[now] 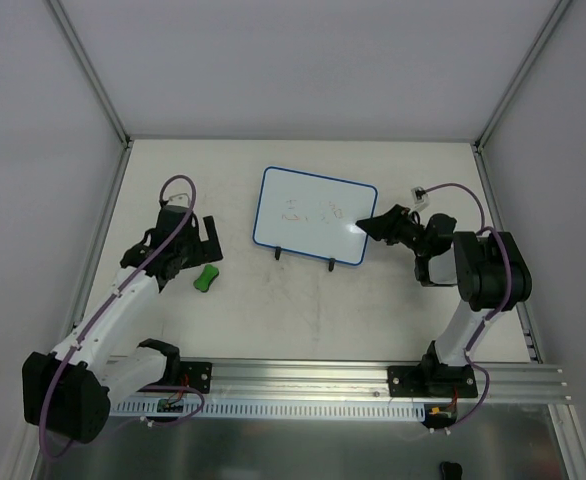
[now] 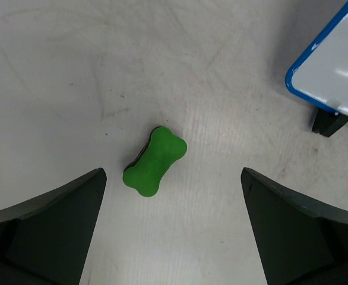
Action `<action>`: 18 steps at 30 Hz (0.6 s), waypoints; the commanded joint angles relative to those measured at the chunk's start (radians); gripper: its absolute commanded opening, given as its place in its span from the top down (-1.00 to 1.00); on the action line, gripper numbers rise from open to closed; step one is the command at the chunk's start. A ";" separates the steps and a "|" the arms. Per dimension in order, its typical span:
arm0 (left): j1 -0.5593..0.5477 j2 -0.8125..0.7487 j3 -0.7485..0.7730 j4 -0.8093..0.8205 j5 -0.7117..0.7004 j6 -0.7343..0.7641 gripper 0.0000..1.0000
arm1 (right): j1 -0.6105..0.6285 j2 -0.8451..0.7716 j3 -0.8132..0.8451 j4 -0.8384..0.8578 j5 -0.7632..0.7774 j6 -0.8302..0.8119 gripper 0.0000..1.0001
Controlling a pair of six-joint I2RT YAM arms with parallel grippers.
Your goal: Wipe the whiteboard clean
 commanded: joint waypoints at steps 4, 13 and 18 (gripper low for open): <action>-0.027 0.051 -0.026 0.090 0.137 0.216 -0.98 | 0.001 0.011 0.032 0.247 -0.026 0.011 -0.24; -0.027 0.170 0.005 0.089 0.023 0.299 -0.84 | 0.024 0.017 0.033 0.247 -0.007 -0.005 -0.25; -0.027 0.192 0.034 0.089 0.238 0.457 -0.98 | 0.026 0.014 0.032 0.247 -0.003 -0.006 -0.26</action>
